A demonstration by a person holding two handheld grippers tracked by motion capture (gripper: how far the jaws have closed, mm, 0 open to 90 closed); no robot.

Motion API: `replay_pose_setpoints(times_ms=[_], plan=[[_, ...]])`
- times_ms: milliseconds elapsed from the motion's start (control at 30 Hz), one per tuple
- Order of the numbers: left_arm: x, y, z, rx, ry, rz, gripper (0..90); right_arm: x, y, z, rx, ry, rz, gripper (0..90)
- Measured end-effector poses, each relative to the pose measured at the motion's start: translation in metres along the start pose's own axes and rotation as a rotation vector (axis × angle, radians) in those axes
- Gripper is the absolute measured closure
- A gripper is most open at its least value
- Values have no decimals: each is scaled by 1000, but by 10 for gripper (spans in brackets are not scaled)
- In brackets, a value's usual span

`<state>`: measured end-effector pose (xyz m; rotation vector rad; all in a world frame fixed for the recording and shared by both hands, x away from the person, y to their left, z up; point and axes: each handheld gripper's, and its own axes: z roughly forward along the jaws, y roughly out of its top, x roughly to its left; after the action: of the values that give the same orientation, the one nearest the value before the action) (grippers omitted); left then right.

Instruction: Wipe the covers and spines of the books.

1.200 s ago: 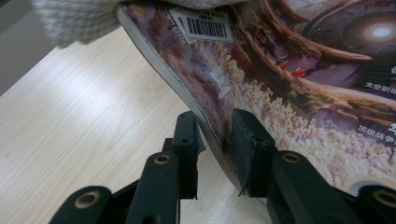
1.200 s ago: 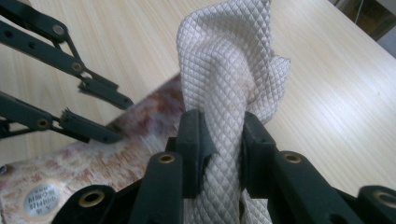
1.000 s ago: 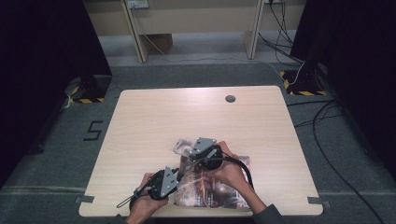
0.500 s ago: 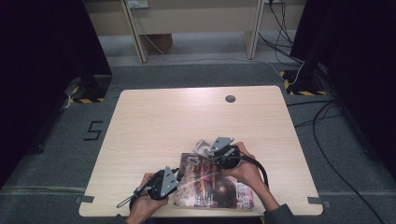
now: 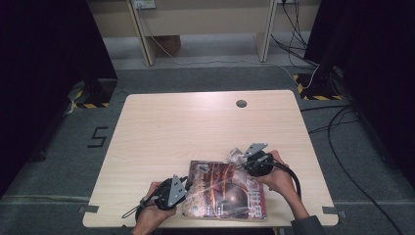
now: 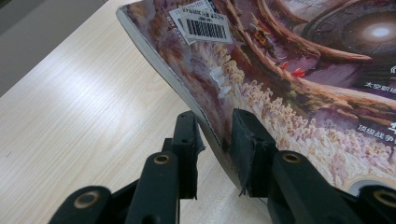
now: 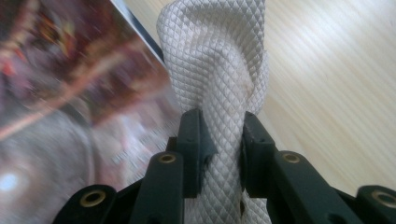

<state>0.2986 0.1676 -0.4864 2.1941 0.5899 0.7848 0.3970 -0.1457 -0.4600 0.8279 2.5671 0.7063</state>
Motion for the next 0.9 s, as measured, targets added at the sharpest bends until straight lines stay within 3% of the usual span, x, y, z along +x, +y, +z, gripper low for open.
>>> replay_pose_setpoints(times_ms=[267,500,633,900], plan=[[-1,-1,-1,-2,-2,-3,713,-23,-25,2,60,-20,62,735],[-1,-1,-1,-3,0,-4,712,-35,-41,1,90,-29,111,736],[0,-1,-1,-2,-1,-7,710,-39,-46,-3,90,-39,124,738],[-1,-2,-2,2,2,3,712,-54,-60,-30,34,-87,178,741]])
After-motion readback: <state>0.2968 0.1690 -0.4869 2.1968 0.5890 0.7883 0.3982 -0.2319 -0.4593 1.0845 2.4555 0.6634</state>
